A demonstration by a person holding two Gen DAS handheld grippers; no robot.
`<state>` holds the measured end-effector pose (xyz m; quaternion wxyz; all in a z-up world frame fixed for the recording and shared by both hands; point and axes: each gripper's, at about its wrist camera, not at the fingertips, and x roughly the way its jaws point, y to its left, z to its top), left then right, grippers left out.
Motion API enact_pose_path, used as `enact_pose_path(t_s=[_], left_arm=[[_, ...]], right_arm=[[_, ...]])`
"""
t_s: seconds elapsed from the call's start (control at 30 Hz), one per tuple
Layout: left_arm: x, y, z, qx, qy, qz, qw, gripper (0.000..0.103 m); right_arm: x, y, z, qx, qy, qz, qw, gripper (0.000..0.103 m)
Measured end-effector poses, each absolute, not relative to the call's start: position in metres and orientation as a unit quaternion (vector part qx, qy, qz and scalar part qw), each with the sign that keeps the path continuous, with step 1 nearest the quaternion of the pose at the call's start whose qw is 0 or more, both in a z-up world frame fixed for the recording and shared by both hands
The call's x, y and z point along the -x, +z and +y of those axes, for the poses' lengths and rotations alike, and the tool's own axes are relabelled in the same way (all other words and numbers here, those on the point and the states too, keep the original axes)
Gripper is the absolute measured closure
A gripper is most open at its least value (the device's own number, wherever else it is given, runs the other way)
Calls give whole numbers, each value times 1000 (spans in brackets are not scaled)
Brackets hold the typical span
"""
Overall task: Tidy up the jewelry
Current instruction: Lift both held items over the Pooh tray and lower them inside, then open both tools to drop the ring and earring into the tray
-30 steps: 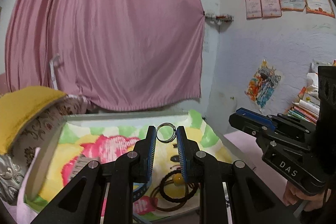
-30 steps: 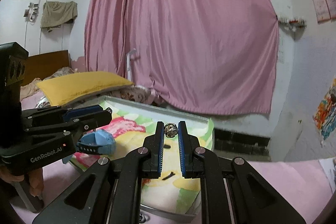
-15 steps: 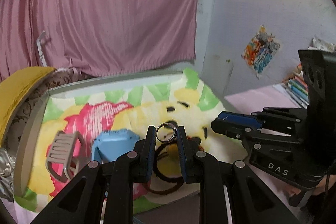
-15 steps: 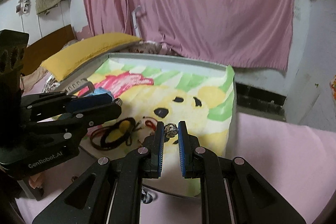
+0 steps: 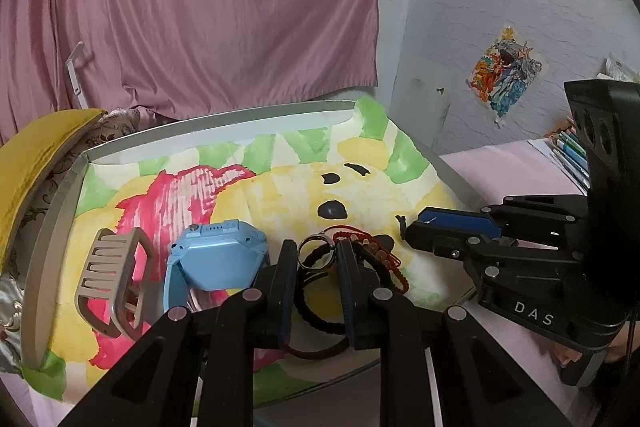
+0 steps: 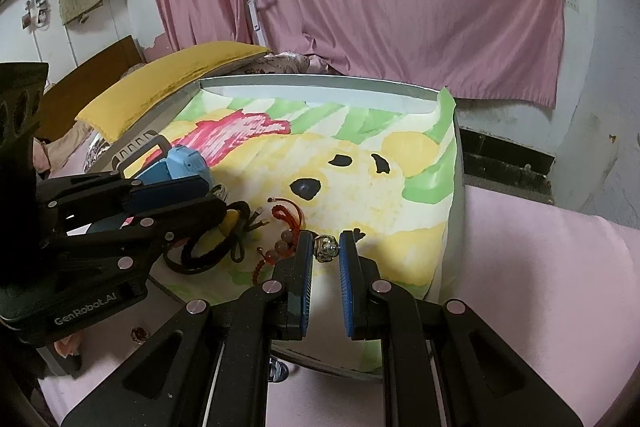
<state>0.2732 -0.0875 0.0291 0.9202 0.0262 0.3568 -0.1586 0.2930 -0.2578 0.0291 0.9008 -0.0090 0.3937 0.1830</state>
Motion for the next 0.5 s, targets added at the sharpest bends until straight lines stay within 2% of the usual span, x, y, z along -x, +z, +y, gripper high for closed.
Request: enact_pose_path(t_s=[0.33,0.43,0.5], left_arm=[[-274,29,-87,-22,-159,358,920,84],[-275,29,-84,-12,-162,358,919,84],[-275,29,-81,-4,-165,356,920,84]], right_arm=[[-292,28,-258,4,185,395,900,91],[-291,29,-259,0,184,392,901,87],[-289,30,-261,-3,183,386,904,81]])
